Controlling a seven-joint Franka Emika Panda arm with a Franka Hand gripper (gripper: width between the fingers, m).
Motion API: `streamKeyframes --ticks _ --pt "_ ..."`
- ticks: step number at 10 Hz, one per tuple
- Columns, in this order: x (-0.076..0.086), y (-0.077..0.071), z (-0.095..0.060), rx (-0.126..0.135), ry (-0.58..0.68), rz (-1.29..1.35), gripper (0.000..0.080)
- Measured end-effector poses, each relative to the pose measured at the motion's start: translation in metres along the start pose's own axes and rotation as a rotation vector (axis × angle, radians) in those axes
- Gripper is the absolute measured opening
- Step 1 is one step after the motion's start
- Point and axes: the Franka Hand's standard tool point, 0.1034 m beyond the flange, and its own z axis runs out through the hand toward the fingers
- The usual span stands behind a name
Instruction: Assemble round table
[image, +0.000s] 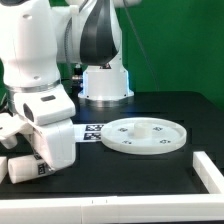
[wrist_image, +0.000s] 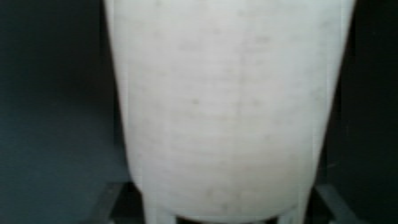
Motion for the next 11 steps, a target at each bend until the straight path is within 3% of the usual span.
streamKeyframes --ticks 2,6,9,10,11 --pt "-0.0036 -0.0036 0.0001 0.014 -0.014 -0.104 0.0318" --pt "-0.0059 -0.0095 0.0006 0.010 -0.010 -0.357 0.0318" --pt "-0.0073 -0.0107 0.0006 0.012 -0.012 -0.339 0.0318" --pt "-0.0075 -0.0111 0.0009 0.013 -0.012 -0.335 0.0394" --pt "-0.0076 -0.0116 0.0014 0.014 -0.011 -0.329 0.0394"
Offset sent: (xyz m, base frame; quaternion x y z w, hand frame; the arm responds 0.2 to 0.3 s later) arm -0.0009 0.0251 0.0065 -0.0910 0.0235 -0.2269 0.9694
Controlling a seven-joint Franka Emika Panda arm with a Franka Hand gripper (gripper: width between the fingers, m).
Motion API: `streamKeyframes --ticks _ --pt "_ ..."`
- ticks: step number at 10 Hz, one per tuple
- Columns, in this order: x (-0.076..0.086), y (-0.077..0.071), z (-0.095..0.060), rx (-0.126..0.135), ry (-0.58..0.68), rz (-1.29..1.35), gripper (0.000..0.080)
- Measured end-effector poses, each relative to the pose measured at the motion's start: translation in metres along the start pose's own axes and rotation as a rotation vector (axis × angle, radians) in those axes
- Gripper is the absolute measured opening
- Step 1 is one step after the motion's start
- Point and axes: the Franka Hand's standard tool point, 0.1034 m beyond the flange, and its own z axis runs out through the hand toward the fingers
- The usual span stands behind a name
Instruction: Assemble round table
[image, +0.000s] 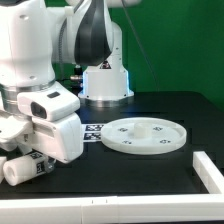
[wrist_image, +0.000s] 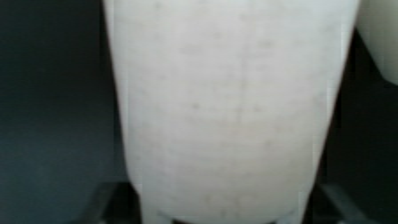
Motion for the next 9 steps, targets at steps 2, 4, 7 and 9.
streamKeyframes --ticks 2,4,7,9 --pt "0.000 0.001 -0.003 -0.002 -0.003 0.056 0.0630" --pt "0.007 0.005 -0.030 -0.018 -0.029 0.169 0.0644" --pt "0.025 0.018 -0.041 -0.059 -0.054 0.566 0.0649" --pt "0.031 0.035 -0.055 -0.059 -0.044 0.813 0.0649"
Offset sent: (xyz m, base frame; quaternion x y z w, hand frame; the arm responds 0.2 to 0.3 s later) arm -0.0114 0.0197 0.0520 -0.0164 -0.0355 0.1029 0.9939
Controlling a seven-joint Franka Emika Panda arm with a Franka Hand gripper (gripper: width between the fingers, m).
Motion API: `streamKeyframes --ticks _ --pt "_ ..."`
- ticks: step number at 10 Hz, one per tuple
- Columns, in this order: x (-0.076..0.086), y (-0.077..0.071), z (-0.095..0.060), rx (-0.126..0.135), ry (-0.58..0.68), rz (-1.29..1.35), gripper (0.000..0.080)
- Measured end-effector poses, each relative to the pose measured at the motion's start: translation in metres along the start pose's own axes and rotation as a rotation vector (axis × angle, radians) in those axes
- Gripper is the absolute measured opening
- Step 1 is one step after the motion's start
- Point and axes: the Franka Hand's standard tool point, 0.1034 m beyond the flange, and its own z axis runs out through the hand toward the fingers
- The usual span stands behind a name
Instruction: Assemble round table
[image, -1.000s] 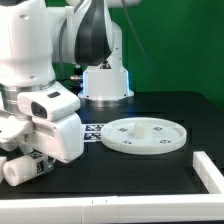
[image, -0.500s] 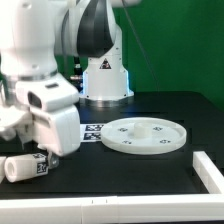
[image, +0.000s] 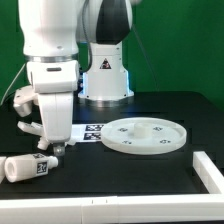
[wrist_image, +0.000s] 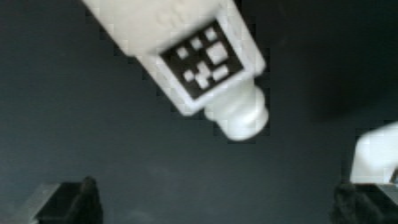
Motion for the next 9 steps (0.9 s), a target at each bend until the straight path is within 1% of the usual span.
streamKeyframes --ticks 1,2,4,5,7,8,9 --pt "0.007 0.007 -0.008 -0.043 -0.005 0.084 0.0649" --pt "0.006 0.004 -0.004 -0.033 -0.003 0.120 0.0649" --pt "0.006 0.005 -0.004 -0.034 -0.001 0.258 0.0649" --pt "0.009 0.004 -0.005 -0.037 0.003 0.378 0.0649" --pt "0.034 -0.006 -0.020 -0.027 0.010 0.703 0.0649" --pt "0.052 -0.015 -0.024 -0.022 0.012 0.837 0.0649" --pt "0.064 -0.020 -0.027 -0.017 0.015 0.944 0.0649"
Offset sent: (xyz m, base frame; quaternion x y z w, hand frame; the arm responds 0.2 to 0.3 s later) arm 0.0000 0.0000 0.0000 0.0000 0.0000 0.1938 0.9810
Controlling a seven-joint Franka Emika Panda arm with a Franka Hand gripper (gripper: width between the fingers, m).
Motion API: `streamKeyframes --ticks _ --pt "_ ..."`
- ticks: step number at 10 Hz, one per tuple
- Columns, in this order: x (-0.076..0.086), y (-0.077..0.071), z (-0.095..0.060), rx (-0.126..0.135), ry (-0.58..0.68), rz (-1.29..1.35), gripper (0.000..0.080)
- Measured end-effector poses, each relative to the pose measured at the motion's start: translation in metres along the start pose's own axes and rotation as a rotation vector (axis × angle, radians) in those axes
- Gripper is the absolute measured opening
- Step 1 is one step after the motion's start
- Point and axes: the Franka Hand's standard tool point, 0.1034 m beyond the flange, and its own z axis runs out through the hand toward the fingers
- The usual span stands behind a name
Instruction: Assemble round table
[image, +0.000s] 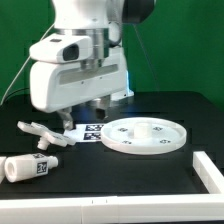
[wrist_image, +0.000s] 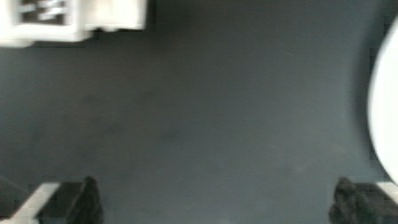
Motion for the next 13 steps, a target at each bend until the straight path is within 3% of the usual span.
streamKeyframes --ticks 5,8,10,12,13 --pt "0.001 -0.006 -0.001 0.002 0.000 0.059 0.0649" --pt "-0.012 -0.089 -0.004 0.001 0.007 0.211 0.0649" --pt "-0.011 -0.077 -0.004 0.000 0.007 0.167 0.0649" --pt "-0.011 -0.080 -0.001 0.003 0.004 0.168 0.0649" --pt "-0.011 -0.093 0.007 0.007 0.002 0.298 0.0649"
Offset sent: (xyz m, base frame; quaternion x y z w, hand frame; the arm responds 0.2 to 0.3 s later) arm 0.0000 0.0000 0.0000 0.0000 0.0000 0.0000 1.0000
